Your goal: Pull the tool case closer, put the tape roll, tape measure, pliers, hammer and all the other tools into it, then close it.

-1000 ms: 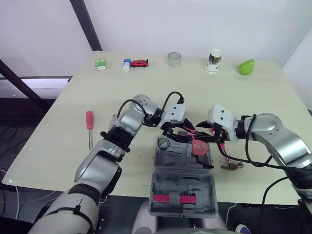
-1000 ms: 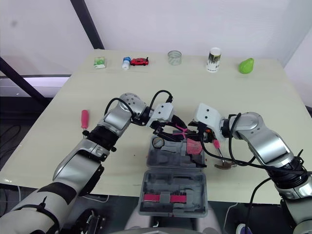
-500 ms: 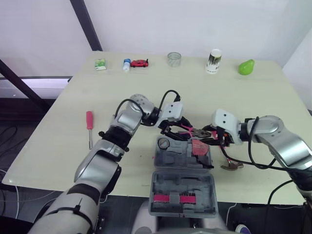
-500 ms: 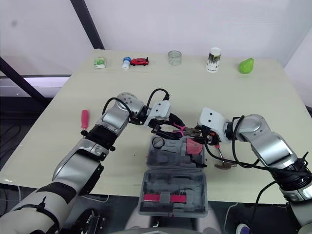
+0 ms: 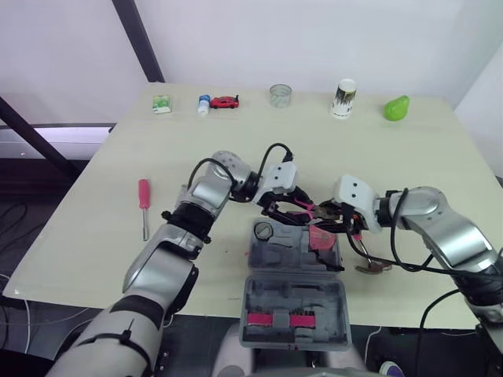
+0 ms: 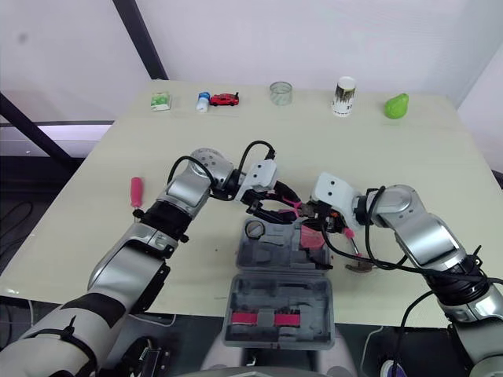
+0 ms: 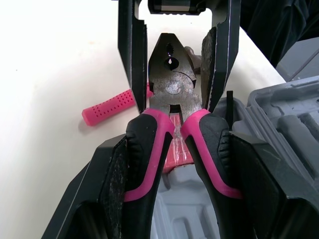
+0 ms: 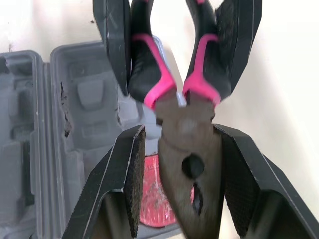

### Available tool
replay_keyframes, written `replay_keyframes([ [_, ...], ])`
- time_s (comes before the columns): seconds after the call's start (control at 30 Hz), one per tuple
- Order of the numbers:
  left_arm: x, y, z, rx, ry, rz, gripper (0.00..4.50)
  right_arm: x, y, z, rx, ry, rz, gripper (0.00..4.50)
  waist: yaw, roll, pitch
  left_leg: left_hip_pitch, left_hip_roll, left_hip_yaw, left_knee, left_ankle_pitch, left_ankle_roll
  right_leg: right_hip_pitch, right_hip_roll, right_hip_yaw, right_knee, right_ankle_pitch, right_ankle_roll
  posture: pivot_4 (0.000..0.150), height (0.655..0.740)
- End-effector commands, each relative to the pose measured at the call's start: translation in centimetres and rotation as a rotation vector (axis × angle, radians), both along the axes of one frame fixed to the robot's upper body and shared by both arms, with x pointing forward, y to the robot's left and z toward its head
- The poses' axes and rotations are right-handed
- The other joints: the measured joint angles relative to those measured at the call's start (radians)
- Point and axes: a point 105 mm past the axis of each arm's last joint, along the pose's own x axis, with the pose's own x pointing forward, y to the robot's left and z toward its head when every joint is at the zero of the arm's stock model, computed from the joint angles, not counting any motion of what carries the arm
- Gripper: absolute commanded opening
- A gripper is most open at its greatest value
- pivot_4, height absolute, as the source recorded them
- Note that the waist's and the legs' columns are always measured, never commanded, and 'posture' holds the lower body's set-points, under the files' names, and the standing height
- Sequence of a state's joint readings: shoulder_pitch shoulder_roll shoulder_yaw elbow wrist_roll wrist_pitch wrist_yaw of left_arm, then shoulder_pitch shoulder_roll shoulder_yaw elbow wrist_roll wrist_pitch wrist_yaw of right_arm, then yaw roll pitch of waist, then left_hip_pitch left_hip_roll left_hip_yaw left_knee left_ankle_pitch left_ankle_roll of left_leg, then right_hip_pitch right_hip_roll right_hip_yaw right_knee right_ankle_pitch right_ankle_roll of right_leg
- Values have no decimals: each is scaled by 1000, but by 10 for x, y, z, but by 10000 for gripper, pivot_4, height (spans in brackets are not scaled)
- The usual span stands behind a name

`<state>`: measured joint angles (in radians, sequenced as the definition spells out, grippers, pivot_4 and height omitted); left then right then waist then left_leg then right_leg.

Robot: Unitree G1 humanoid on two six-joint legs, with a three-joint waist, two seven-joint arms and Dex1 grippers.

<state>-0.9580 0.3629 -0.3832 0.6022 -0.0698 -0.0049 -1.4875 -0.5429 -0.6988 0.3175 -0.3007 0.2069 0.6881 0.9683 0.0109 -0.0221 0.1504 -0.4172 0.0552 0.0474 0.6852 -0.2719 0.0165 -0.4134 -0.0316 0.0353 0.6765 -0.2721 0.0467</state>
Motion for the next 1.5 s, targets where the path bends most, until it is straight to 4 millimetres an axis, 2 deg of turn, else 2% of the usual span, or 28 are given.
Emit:
replay_keyframes([
  [0.03, 3, -3, 16, -36, -34, -4, 25702, 1, 2, 13, 13, -55, 8, 21943, 0, 0, 0, 0, 0, 0, 0, 0, 0, 0, 0, 0, 0, 0, 0, 1500, 7400],
  [0.13, 4, -2, 16, -34, -34, 1, 25702, 1, 1, 13, 9, -54, 9, 21943, 0, 0, 0, 0, 0, 0, 0, 0, 0, 0, 0, 0, 0, 0, 0, 1500, 7400],
  [0.17, 4, -2, 15, -33, -33, 2, 25702, 1, 1, 13, 8, -54, 9, 17738, 0, 0, 0, 0, 0, 0, 0, 0, 0, 0, 0, 0, 0, 0, 0, 1500, 7400],
  [0.23, 4, 0, 15, -30, -31, 4, 25702, 1, 1, 13, 7, -56, 10, 14146, 0, 0, 0, 0, 0, 0, 0, 0, 0, 0, 0, 0, 0, 0, 0, 1500, 7400],
  [0.27, 5, 0, 14, -29, -30, 6, 25702, 1, 1, 13, 6, -57, 11, 10097, 0, 0, 0, 0, 0, 0, 0, 0, 0, 0, 0, 0, 0, 0, 0, 1500, 7400],
  [0.47, 7, 3, 10, -35, -13, 40, 25702, 1, 2, 11, 3, -57, 21, 10315, 0, 0, 0, 0, 0, 0, 0, 0, 0, 0, 0, 0, 0, 0, 0, 1500, 7400],
  [0.63, 0, 14, 9, -36, 89, 40, 25702, 0, 2, 11, 8, -49, 19, 10315, -2, 0, 0, 0, 0, 0, 0, 0, 0, 0, 0, 0, 0, 0, 0, 1500, 7400],
  [0.7, 3, 17, 13, -64, 67, 62, 35727, -1, 2, 11, 11, -44, 14, 10315, -2, 0, 0, 0, 0, 0, 0, 0, 0, 0, 0, 0, 1, 0, 0, 1500, 7400],
  [0.77, 2, 20, 19, -133, 51, 71, 42116, -3, 2, 11, 12, -40, 22, 10315, -6, 0, 0, 0, 0, 0, 0, 0, 0, 0, 0, 0, 1, 0, 0, 1500, 7400],
  [0.8, 0, 22, 21, -158, 53, 74, 44249, -4, 2, 11, 12, -39, 26, 10315, -8, 0, 0, 0, 0, 0, 0, 0, 0, 0, 0, 0, 1, 0, 0, 1500, 7400],
  [0.9, -9, 31, 26, -215, 62, 66, 44249, -7, 1, 9, 5, -30, 32, 10315, -15, 0, 0, 0, 0, -1, 0, 0, 0, 0, 0, 0, 1, 0, 0, 1500, 7400],
  [1.0, -19, 49, 32, -282, 78, 82, 44249, -9, 0, 5, -16, -16, 38, 10315, -19, 0, 0, 0, 0, -1, 1, 0, 0, 0, 0, 0, 1, 0, 0, 1500, 7400],
  [1.1, -34, 89, 32, -338, 85, 149, 44249, -15, 0, -6, -75, 3, 61, 10315, -29, 1, 0, 0, 0, -1, 1, 0, 0, 0, -1, 0, 2, 0, 0, 1500, 7400],
  [1.17, -45, 107, 35, -355, 101, 180, 44249, -19, 1, -12, -106, 18, 75, 10315, -40, 1, 0, 2, 2, -3, 0, 0, 0, 0, 0, 2, 3, 0, 0, 1500, 7400],
  [1.33, -72, 140, 38, -314, 84, 221, 44249, -26, 3, -23, -190, 22, 95, 10315, -35, 1, 1, 2, 2, -4, 0, 0, 0, 0, -1, 1, 3, 0, 0, 1500, 7400],
  [1.5, -96, 158, 40, -284, 68, 219, 44249, -34, 9, -31, -236, 24, 122, 10315, -23, 1, 1, 2, 1, -3, 0, 0, 0, 0, -1, 1, 3, 0, 0, 1500, 7400],
])
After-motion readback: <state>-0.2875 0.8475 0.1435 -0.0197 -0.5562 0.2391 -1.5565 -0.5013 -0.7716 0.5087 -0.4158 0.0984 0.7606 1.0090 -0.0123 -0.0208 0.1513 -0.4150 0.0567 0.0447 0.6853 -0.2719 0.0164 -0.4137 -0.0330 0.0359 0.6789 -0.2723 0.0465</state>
